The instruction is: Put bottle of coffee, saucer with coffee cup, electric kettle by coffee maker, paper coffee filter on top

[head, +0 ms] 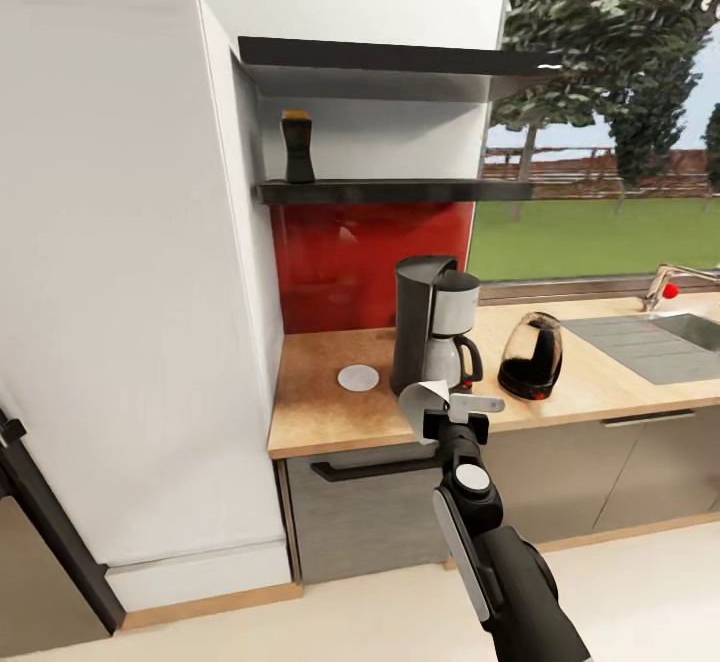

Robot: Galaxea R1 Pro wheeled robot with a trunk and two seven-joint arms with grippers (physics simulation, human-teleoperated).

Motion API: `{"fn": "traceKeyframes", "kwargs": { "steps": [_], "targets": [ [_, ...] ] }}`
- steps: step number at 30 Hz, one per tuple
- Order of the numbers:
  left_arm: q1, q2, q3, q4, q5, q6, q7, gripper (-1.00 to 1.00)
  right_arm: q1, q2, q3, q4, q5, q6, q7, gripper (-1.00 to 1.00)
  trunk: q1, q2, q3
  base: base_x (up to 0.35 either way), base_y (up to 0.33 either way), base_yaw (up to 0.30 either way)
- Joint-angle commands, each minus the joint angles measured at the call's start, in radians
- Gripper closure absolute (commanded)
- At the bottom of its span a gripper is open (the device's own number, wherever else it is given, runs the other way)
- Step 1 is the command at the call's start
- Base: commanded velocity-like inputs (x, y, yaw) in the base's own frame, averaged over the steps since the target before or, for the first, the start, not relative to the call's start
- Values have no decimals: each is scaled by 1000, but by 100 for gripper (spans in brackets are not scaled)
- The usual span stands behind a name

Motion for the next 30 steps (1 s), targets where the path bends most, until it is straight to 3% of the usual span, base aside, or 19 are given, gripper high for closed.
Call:
{"fn": "traceKeyframes", "kwargs": {
  "steps": [1,17,30],
  "targets": [
    [-1,-1,8,1,-9,-4,-5,-100,-1,0,1,-1,0,7,-5,100,1,-2,-2,-2,-15,0],
    [-1,-2,8,4,-9,-4,-5,-100,-1,-2,1,-6,2,7,-4,100,1,-2,-2,0,-162,0],
    [0,-2,8,4,-9,-4,-5,-100,-1,1,1,-10,0,9,-6,100,1,-2,-2,0,-14,0]
  ]
}}
